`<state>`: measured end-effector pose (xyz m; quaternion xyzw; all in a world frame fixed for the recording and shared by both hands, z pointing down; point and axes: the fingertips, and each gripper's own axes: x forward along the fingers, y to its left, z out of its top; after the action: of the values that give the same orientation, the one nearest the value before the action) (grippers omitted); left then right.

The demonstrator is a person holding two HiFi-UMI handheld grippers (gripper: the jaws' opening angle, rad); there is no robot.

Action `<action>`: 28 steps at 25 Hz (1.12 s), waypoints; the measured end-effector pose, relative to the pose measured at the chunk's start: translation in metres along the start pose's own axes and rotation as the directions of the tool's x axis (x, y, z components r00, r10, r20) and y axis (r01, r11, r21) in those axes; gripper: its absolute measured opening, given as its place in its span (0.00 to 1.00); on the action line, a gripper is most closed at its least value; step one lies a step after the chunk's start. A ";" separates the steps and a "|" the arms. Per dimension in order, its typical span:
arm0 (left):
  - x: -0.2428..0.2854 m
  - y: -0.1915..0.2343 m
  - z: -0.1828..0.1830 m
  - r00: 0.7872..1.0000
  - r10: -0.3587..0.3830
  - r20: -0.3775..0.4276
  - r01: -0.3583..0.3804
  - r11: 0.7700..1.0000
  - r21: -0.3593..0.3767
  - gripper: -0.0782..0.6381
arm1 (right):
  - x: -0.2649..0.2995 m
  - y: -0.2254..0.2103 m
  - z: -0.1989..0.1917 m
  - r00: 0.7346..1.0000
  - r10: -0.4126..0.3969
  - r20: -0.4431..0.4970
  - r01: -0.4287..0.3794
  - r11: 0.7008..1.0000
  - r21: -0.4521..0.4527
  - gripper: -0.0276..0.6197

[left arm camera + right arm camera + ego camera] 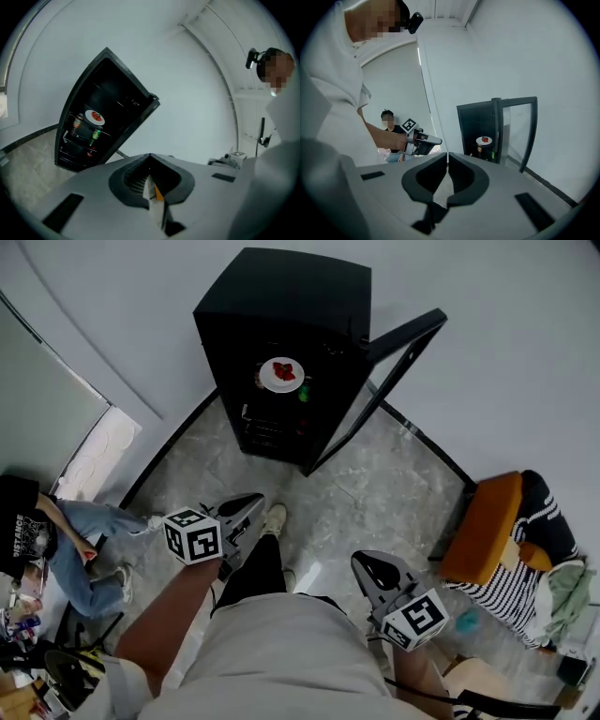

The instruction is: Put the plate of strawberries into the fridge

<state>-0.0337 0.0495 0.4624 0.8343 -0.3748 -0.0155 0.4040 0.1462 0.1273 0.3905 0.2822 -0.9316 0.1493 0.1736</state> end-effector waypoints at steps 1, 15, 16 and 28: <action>-0.008 -0.016 -0.008 1.000 -0.021 -0.019 0.022 0.999 0.024 0.13 | -0.003 0.006 -0.002 1.000 0.007 0.005 -0.007 1.000 -0.002 0.08; -0.067 -0.136 -0.067 0.980 -0.167 -0.105 0.182 0.972 0.149 0.13 | -0.017 0.061 -0.027 0.998 0.068 0.009 -0.067 0.997 -0.026 0.07; -0.066 -0.140 -0.069 0.980 -0.168 -0.108 0.183 0.972 0.146 0.13 | -0.019 0.061 -0.026 0.998 0.069 0.011 -0.068 0.997 -0.025 0.07; -0.057 -0.154 -0.060 0.965 -0.208 -0.162 0.236 0.955 0.182 0.13 | -0.027 0.063 -0.018 0.999 0.041 0.016 -0.041 0.999 -0.024 0.07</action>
<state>0.0394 0.1863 0.3813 0.9064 -0.2487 0.0356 0.3395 0.1352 0.1966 0.3847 0.2622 -0.9403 0.1393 0.1664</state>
